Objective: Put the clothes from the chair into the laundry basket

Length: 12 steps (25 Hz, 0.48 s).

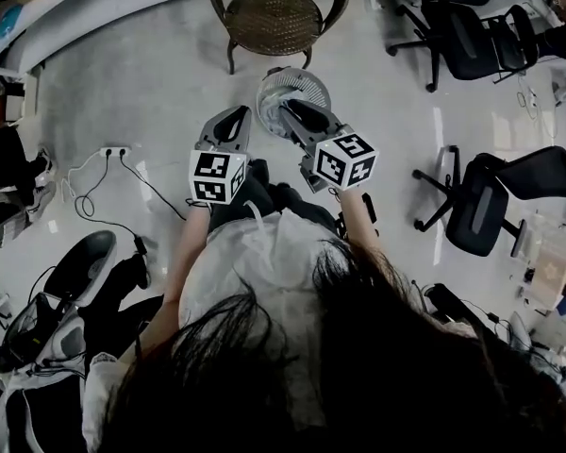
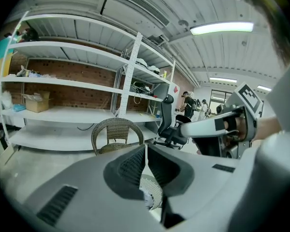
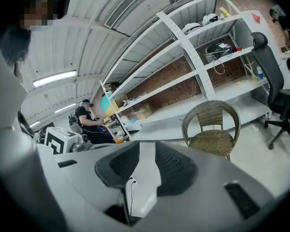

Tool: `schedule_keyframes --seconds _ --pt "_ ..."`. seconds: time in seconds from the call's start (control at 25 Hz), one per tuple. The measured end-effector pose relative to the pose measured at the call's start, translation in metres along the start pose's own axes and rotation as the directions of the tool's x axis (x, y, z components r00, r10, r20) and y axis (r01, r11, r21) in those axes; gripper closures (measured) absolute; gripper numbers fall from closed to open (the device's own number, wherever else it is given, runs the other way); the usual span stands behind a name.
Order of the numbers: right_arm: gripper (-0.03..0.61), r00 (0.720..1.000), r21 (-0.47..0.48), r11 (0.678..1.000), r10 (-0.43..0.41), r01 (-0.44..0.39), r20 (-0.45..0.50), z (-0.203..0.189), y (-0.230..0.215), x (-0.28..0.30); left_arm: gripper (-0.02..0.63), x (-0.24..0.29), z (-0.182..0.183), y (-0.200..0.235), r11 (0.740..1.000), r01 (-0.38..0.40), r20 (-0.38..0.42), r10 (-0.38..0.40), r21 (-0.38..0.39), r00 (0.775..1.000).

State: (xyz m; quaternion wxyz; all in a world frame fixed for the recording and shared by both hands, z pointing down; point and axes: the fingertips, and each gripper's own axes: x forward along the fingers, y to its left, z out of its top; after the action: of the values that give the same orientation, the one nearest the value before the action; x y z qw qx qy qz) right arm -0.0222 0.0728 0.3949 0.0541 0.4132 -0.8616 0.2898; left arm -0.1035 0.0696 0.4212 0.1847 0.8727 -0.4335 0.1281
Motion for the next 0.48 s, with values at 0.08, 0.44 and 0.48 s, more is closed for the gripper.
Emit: schedule_keyframes --seconds 0.08,0.44,0.48 --pt "0.471 1.0 -0.017 0.999 0.027 -0.027 -0.009 -0.003 0.006 -0.007 0.591 -0.005 -0.002 -0.01 1.0 -0.014 0.006 0.014 -0.009 1.0" --pt "0.497 0.99 -0.051 0.991 0.124 -0.127 -0.063 -0.036 0.026 -0.051 0.591 -0.031 -0.025 -0.056 0.996 -0.077 0.012 0.078 -0.052 0.997" --pt "0.497 0.989 -0.055 0.989 0.131 -0.134 -0.065 -0.039 0.029 -0.057 0.591 -0.035 -0.026 -0.061 0.995 -0.083 0.012 0.084 -0.051 0.996"
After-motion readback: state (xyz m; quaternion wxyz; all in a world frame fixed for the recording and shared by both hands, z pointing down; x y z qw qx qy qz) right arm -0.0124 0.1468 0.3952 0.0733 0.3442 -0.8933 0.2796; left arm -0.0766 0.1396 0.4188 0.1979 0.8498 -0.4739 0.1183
